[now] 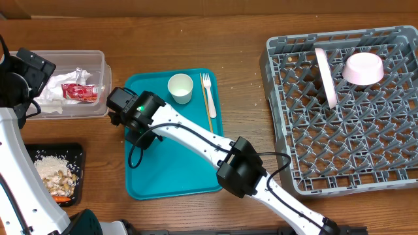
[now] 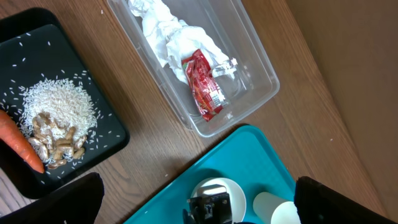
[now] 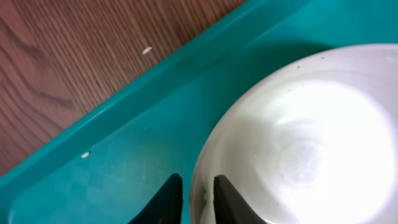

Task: Sort waste into correct bins and load items into the dishwasher
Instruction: 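Carry the white bowl right and lower it into the dish rack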

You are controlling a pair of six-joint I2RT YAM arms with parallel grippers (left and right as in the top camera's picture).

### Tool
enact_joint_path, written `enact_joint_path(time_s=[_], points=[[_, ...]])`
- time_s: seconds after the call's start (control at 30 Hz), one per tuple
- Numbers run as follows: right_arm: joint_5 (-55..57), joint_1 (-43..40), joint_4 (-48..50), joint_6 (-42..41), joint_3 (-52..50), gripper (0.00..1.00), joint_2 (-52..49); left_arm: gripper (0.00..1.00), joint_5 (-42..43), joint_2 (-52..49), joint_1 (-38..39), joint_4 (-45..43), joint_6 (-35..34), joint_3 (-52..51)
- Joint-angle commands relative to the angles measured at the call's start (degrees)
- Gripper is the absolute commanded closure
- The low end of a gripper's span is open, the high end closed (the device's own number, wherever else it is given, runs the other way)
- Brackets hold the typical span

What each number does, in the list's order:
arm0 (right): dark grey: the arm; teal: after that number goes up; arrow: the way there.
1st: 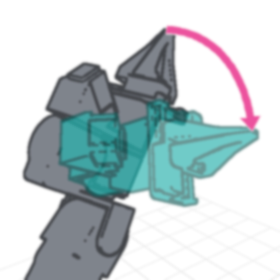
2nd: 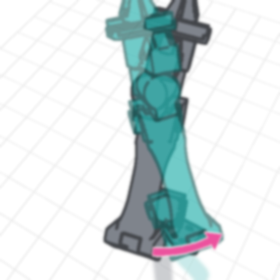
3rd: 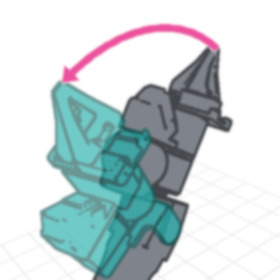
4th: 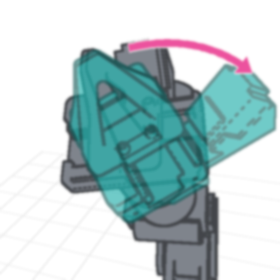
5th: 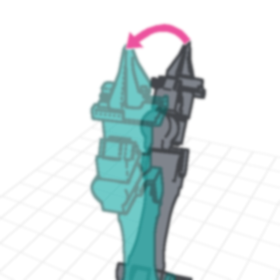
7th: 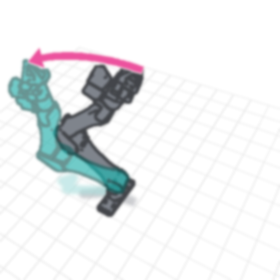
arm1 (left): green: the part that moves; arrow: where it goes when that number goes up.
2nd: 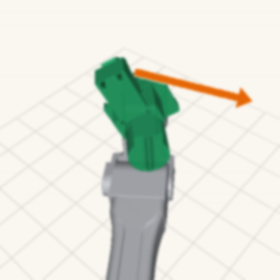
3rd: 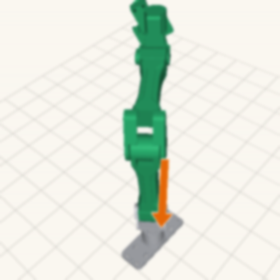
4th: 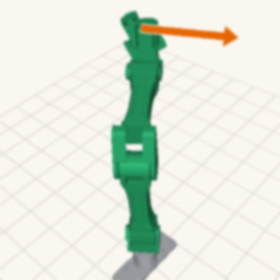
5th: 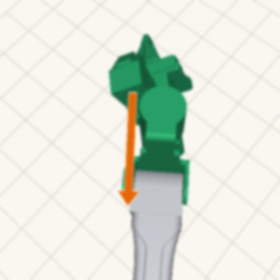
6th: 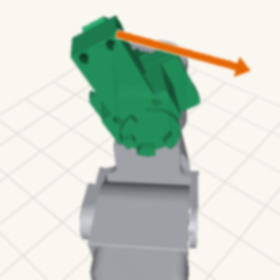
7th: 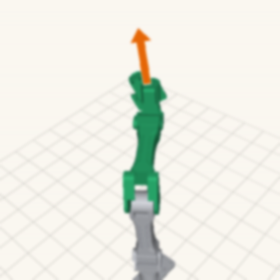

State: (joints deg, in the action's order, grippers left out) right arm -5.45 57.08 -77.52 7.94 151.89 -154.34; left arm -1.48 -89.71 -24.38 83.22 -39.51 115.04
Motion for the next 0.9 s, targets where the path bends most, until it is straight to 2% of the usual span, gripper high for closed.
enact_joint_path(time_s=[0.0, 0.13, 0.23, 0.43, 0.53, 0.73, 0.87], points=[[0.5, 0.1, -0.5, -0.3, 2.3, 0.87, 3.5, 0.00, 0.0, 0.0, 0.0, 0.2, -0.8, 0.2], [0.5, 0.1, -0.9, -0.3, 2.3, 0.96, 3.5, 0.00, 0.0, 0.0, 0.0, 0.2, -0.8, 0.2], [0.2, 0.1, -1.9, -0.8, 4.4, 0.96, 3.5, 0.00, 0.0, 0.0, 0.0, 0.2, -0.8, 0.2], [-2.3, -0.4, -7.7, -5.2, 16.5, 0.96, 3.6, 0.00, 0.0, 0.0, 0.0, 0.2, -0.8, 0.2], [-2.3, -2.6, -12.5, -9.6, 28.5, 0.96, 3.9, 0.00, 0.0, 0.0, 0.0, 0.2, -0.8, 0.2], [-2.1, -10.8, -15.3, -15.6, 28.1, 0.96, 14.4, 0.00, 0.0, 0.0, 0.0, 0.1, -0.8, 0.2], [-2.1, -22.1, -19.4, -19.6, 28.1, 0.96, 22.9, 0.00, 0.0, 0.0, 0.0, 0.2, -0.8, 0.2]])
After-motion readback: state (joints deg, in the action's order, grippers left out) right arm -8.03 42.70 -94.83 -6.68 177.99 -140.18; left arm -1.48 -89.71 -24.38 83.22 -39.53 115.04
